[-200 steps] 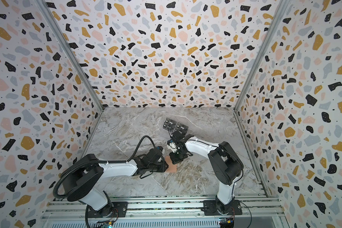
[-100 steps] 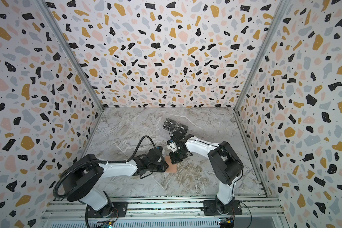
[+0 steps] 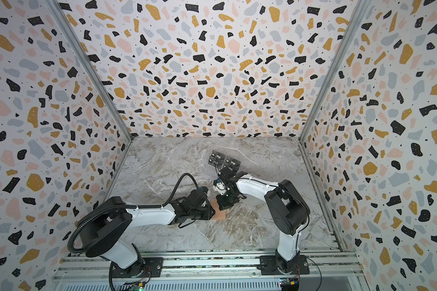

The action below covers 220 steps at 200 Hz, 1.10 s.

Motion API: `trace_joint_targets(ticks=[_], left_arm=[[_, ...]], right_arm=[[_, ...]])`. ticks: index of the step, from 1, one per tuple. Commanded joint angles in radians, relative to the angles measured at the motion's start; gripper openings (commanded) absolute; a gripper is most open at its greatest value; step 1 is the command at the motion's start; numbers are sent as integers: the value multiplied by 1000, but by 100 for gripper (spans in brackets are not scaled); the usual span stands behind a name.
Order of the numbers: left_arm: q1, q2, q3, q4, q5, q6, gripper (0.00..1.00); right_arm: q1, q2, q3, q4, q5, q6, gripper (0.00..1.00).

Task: Insert credit cards into a card holder
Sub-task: Close the button on the card holder.

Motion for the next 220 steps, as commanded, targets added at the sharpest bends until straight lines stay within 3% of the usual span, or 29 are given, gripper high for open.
trace_joint_targets(ticks=[1,35,220], left_arm=[[-7,20,-42,-112,-14,-2,32],[-7,19,-45,-113,-15,-2,32],[-6,22,-41,-112,-16,0,32]], right_arm=[[4,-29,-19,38,62,29,0],[-16,-90,-38,61,62,53,0],[2,-24,-22,35,-7,20,0]])
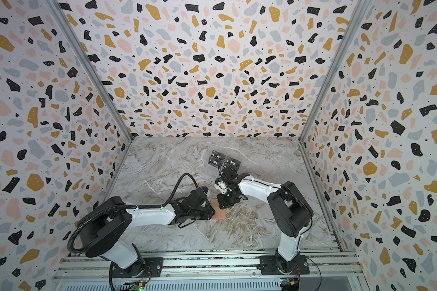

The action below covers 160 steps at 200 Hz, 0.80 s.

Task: Insert credit cards into a card holder
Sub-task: Close the button on the card holder.

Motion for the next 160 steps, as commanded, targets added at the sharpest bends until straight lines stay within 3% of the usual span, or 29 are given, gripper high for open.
trace_joint_targets(ticks=[1,70,160], left_arm=[[-6,23,-41,-115,-15,-1,32],[-6,23,-40,-115,-14,-1,32],[-7,14,-46,-114,-16,-3,32]], right_arm=[[10,13,23,-33,-9,-23,0],[15,42,23,-35,-2,-26,0],[52,94,13,-61,98,6,0]])
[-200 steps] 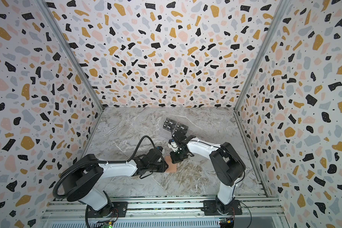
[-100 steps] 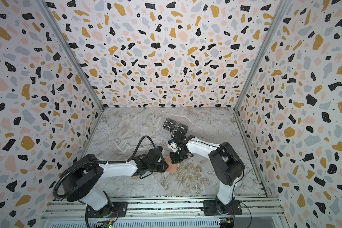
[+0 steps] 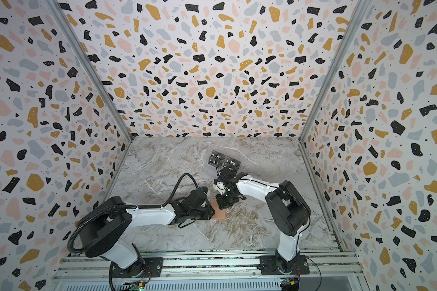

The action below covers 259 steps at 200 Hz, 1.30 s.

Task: Insert credit cards into a card holder
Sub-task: Close the button on the card holder.

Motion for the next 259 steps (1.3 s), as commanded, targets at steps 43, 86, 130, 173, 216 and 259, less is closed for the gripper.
trace_joint_targets(ticks=[43,86,130,173,216,259], left_arm=[[-6,11,-45,-106,-16,-3,31],[-7,14,-50,-98,-15,-6,31],[-6,12,-52,-91,-13,-11,31],[-7,8,-60,-81,-13,-14,30],[-7,4,-46,-97,-13,-18,30],[0,-21,20,-156,-46,0,35]], right_arm=[[38,104,-33,-39,77,18,0],[63,141,-36,-47,100,22,0],[77,152,-36,-56,114,27,0],[102,174,-33,-47,126,36,0],[96,115,-8,-28,79,52,0],[94,16,67,15,64,73,21]])
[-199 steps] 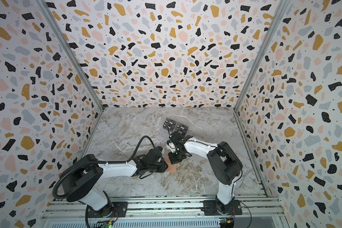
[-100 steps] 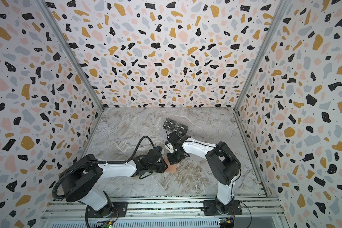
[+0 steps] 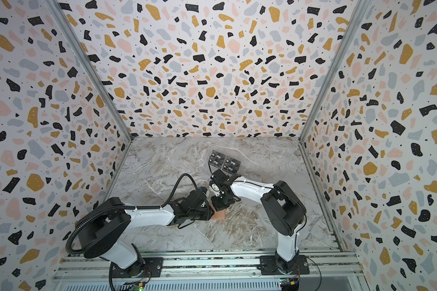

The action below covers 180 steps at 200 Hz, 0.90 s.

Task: Insert credit cards into a card holder
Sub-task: Close the button on the card holder, then reset both arms

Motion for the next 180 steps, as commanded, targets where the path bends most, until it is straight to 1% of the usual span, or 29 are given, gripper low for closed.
trace_joint_targets(ticks=[1,7,28,39,47,53,63,66,78,87,96,99,103,124,144,149,159,172,180], left_arm=[[-1,-8,23,-138,-34,8,36],[3,-11,35,-151,-41,15,38],[16,-43,85,-236,-95,60,56],[27,-80,105,-280,-122,81,65],[39,-117,113,-297,-124,89,70],[48,-145,118,-307,-121,93,79],[62,-195,128,-317,-113,102,97],[66,-206,133,-323,-114,107,100],[85,-263,149,-353,-135,126,100],[105,-307,151,-364,-172,135,100],[129,-348,149,-373,-218,141,100],[139,-363,147,-374,-232,143,100],[153,-381,145,-374,-255,146,100],[231,-475,131,-357,-388,185,100],[322,-575,95,-290,-514,257,100],[342,-605,78,-256,-541,287,100],[377,-673,24,-160,-581,354,100],[411,-746,-81,-1,-637,448,100],[420,-779,-151,98,-680,519,100]], right_arm=[[15,-23,21,21,2,13,21],[14,-38,24,32,6,19,25],[11,-89,34,66,37,31,37],[8,-122,35,85,55,33,44],[8,-147,36,101,70,31,49],[5,-166,38,106,85,30,52],[1,-202,37,122,113,22,58],[-3,-211,36,128,122,21,62],[-17,-256,28,157,157,11,74],[-35,-293,14,187,182,6,81],[-55,-331,2,214,211,2,94],[-62,-345,-4,226,222,-1,100],[-72,-364,-15,239,243,-4,99],[-131,-484,-87,336,347,-43,99],[-204,-624,-226,495,435,-109,99],[-221,-664,-275,548,443,-149,99],[-249,-751,-407,715,473,-229,99],[-280,-846,-576,918,535,-294,99],[-302,-880,-678,1047,548,-345,99]])
